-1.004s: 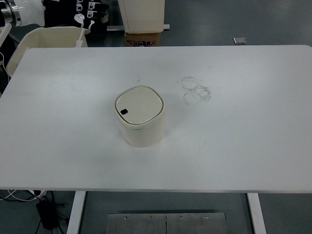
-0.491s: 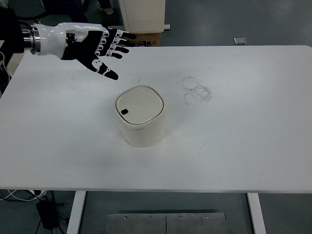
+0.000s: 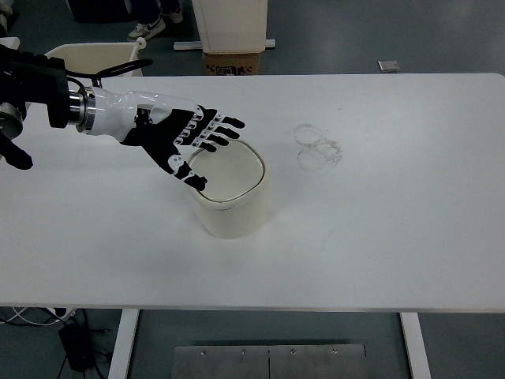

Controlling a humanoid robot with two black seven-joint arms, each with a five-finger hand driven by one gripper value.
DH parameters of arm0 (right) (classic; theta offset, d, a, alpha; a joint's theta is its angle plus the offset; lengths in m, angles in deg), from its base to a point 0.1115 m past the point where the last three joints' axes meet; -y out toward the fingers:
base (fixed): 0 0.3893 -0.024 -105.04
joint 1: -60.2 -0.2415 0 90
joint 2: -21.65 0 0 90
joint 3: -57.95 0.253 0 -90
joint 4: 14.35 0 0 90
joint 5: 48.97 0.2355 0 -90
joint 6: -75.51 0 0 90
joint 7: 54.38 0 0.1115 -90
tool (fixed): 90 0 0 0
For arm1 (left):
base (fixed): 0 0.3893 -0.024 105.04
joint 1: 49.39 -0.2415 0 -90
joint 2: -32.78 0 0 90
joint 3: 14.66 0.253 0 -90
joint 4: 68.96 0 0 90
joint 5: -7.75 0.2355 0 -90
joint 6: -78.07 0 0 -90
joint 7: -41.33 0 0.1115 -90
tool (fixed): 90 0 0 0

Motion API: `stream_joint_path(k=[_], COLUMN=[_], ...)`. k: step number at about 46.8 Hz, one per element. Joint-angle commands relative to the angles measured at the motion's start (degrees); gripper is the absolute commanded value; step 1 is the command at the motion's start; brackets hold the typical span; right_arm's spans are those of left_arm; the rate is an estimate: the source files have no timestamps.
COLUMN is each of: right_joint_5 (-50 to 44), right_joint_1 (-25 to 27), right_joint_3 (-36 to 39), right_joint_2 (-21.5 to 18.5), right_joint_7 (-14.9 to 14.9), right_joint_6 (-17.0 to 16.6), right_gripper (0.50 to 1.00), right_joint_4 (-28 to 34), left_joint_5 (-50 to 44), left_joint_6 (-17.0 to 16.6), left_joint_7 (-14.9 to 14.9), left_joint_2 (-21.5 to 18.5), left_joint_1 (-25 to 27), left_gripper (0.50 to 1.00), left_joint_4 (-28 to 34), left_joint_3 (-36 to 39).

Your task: Open trash bin

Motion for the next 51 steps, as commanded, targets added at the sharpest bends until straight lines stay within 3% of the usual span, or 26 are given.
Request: stream_joint_path(k=[1, 51], right_joint_5=[0.0, 0.0], right_joint_1=[0.0, 0.0], right_joint_3=[0.04, -0.05], right_joint_2=[0.0, 0.0], right_joint_7=[0.0, 0.0], right_joint_6=[-0.01, -0.01], right_gripper=[0.993, 0.993], right_joint_4=[0.0, 0.0], left_joint_5=[3.23, 5.79], left_joint_6=[0.27, -0.79], left_joint_7=[-0.5, -0.59], left_joint_2=[-0.14, -0.93], left_joint_1=[0.12, -0.76], left_gripper=[1.0, 1.0], left_joint_4=[0.1, 3.8], left_joint_3=[0.52, 2.46])
